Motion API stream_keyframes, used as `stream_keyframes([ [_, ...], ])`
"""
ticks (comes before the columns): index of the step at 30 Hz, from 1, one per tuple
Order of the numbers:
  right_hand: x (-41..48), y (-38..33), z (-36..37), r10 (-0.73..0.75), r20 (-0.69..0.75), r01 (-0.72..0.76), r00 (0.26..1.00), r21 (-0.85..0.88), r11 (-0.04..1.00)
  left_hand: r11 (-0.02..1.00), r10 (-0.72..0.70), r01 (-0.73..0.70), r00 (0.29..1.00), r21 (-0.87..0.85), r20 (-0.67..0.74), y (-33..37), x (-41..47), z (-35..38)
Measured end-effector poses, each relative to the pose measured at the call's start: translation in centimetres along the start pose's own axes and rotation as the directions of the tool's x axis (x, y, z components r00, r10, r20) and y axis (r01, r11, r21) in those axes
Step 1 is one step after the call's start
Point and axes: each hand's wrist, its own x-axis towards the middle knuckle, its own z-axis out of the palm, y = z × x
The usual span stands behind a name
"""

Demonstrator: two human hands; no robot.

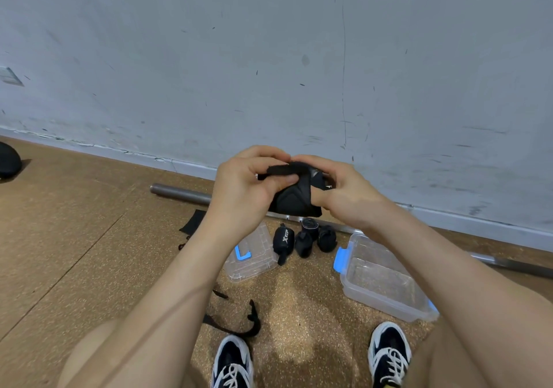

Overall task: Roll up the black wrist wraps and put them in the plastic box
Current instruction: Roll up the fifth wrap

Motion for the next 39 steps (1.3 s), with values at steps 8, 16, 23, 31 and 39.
stream_keyframes([
  [8,-0.5,-0.7,-0.6,0.053,0.099,-0.060,0.994,0.077,0.995,0.942,-0.206,0.196,0.979,-0.273,-0.007,0.6,0.1,0.1],
  [16,-1.1,-0.9,-0.3,-0.012,0.083,0.005,0.996,0.083,0.997,0.917,-0.271,0.252,0.962,-0.310,-0.020,0.6,0.2,-0.3],
  [23,-0.6,0.0,-0.1,-0.050,-0.006,0.050,0.999,-0.015,0.999,0.891,-0.335,0.333,0.941,-0.309,0.047,-0.1,0.3,-0.4],
  [31,-0.5,0.2,-0.5,-0.119,0.013,0.120,0.993,-0.099,0.988,0.844,-0.348,0.426,0.897,-0.324,0.272,-0.3,0.2,-1.6],
  [39,-0.2,0.3,-1.1,0.047,0.150,-0.058,0.988,0.070,0.996,0.910,-0.233,0.275,0.958,-0.311,0.166,-0.3,0.1,-1.1],
])
